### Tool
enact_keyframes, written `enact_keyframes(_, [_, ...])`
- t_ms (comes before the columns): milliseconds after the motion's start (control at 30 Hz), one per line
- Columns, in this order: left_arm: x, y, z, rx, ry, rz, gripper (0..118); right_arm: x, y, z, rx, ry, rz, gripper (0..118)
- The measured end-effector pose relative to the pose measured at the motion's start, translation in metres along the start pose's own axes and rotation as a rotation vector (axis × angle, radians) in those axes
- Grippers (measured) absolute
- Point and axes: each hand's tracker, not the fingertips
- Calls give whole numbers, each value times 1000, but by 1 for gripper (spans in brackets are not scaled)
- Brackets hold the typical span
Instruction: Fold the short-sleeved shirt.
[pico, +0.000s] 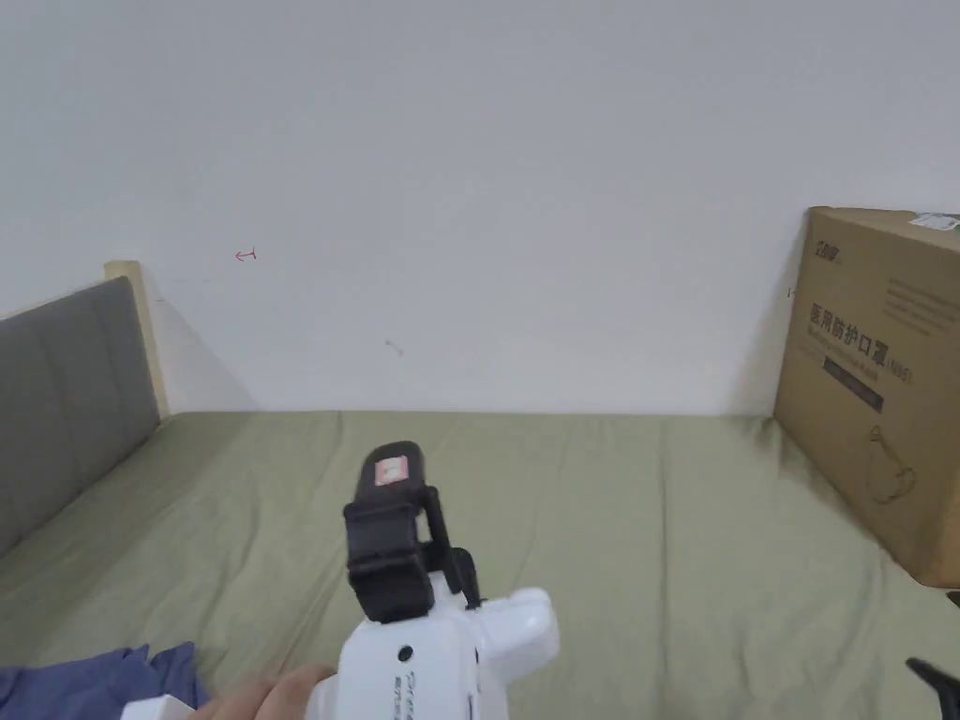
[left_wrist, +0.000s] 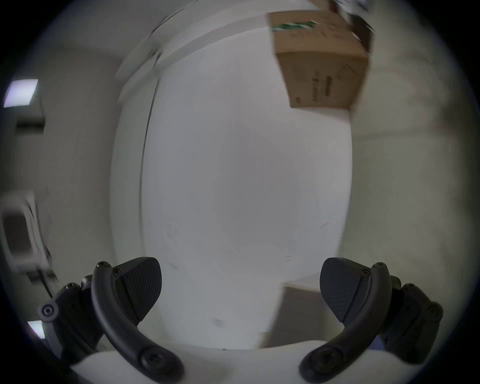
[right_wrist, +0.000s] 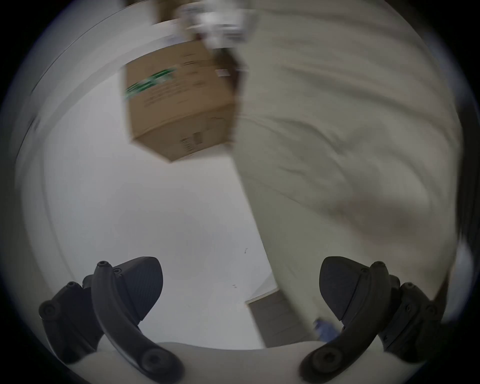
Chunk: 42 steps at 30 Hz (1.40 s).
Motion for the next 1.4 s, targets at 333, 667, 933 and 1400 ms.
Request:
enact_keyframes(333, [-79,-46,-12,-114,-135,1142,118,-112,-134,41,402,257,1871,118])
enact_keyframes(667, [-70,-46,-7,-158,-148,1181,118,-81,-153,38,288,232,1984,118])
enact_keyframes(933, [-72,-48,-8,-160,-185,1202,118,-87,-153,38,274,228,1929,118])
enact_keyframes(1400, [-71,-50,-9,-169,-192,1210,118,-97,-149,35,274,215,1908,118])
